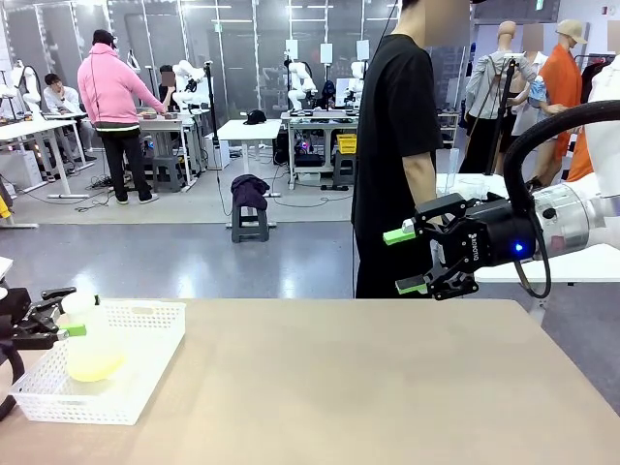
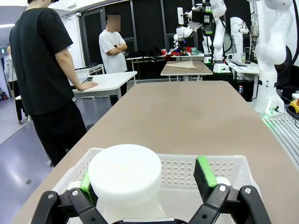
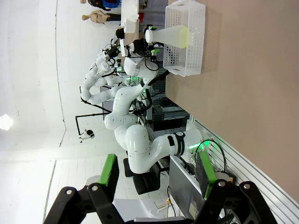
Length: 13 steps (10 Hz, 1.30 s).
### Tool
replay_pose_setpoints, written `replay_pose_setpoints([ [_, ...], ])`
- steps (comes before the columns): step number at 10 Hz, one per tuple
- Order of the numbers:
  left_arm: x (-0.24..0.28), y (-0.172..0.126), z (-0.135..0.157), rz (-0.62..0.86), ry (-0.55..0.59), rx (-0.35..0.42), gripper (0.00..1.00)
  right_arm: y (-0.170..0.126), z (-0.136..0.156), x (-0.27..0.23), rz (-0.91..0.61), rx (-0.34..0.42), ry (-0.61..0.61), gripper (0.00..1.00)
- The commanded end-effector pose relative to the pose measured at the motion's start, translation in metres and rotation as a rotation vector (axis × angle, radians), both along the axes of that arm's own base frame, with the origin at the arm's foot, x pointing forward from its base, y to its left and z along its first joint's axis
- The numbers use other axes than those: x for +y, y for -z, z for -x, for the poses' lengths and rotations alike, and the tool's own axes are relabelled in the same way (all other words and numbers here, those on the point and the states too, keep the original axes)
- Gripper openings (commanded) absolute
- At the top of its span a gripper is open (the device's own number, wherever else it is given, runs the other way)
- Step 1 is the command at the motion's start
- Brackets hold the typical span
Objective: Prepare the solutions needed for the experiment.
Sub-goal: When the human places the Big flask in the center of the table, pick up the Big flask and place it in the left Organizing basket.
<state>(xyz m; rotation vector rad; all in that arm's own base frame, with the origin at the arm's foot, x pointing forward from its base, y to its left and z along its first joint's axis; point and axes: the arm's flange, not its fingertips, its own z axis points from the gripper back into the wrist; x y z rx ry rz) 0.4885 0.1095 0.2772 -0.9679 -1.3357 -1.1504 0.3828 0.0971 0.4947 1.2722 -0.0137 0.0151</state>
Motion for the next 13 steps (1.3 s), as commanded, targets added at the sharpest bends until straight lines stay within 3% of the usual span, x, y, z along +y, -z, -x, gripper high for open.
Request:
replay_pose_setpoints([
  [1,0.003,-0.004,0.003,-0.016,0.007,-0.015,1.0,0.0,0.001,0.002,-0.012,0.001,0.002,0.84],
  [7,0.054,-0.041,0.012,-0.059,-0.088,-0.039,1.0,0.0,0.001,0.002,-0.012,0.001,0.002,0.84],
  [11,0.073,-0.09,0.052,-0.114,-0.166,-0.153,1.0,0.0,0.001,0.002,-0.012,0.001,0.002,0.84],
  [13,0.057,-0.124,0.089,-0.055,-0.149,-0.081,1.0,0.0,0.001,0.002,-0.012,0.001,0.002,0.84],
])
